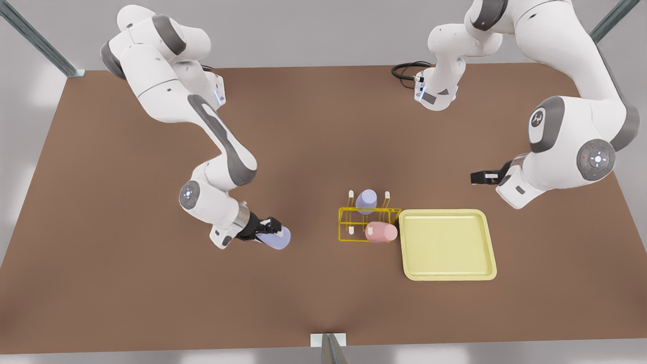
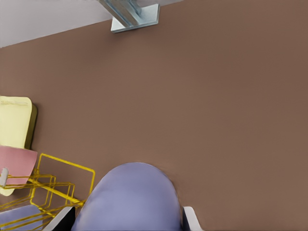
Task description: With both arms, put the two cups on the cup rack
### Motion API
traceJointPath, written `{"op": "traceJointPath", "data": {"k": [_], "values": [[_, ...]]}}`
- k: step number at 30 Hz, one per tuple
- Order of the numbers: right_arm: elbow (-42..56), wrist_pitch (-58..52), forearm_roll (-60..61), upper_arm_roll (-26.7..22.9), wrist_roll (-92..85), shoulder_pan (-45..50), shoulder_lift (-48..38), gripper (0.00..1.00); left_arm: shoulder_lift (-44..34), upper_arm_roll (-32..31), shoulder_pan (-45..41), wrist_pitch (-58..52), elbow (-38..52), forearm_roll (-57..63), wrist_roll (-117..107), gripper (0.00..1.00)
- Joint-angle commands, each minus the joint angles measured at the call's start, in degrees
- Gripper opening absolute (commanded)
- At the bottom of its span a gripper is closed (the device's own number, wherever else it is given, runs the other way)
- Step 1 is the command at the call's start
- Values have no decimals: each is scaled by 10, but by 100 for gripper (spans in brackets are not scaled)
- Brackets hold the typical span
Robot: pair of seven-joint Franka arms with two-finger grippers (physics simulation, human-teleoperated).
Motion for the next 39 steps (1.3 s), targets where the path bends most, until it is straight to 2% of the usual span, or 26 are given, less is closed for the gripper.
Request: {"op": "traceJointPath", "data": {"k": [1, 6, 11, 22, 26, 39], "values": [[22, -17, 47, 0, -18, 12, 13, 85, 0, 0, 1, -9, 1, 0, 26, 100], [100, -17, 78, 0, -17, 51, 71, 85, -1, -1, -3, -11, 1, 0, 25, 100], [145, -17, 79, 36, -15, 51, 111, 85, -1, -1, -2, -11, 1, 0, 25, 100], [267, -22, 81, 76, -15, 62, 207, 85, -1, -1, -5, -12, 1, 1, 24, 100], [272, -7, 81, 96, -15, 63, 219, 85, -3, -2, -6, -14, 1, 0, 23, 100], [271, -8, 81, 103, -23, 81, 230, 86, -3, -2, -5, -16, 3, 3, 24, 100]]}}
